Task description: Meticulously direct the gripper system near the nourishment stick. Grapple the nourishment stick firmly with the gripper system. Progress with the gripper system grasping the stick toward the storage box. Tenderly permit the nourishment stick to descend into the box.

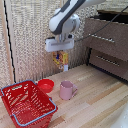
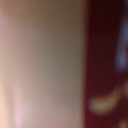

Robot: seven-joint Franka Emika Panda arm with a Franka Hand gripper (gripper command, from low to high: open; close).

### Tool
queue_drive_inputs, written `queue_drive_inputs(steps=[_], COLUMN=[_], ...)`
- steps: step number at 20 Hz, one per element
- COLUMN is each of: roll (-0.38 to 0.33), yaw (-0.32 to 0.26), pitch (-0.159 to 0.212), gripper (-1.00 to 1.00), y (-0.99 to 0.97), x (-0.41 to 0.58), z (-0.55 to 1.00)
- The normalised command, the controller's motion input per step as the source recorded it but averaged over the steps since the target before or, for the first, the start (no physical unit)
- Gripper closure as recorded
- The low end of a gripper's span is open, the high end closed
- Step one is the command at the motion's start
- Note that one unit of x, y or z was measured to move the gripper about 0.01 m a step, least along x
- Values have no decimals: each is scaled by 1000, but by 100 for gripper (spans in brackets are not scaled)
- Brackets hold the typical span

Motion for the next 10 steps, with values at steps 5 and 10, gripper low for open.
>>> queue_drive_inputs(steps=[5,10], roll=[0,-11], yaw=[0,0], pitch=[54,0], gripper=[100,100], y=[358,450], x=[-462,-846], z=[880,843])
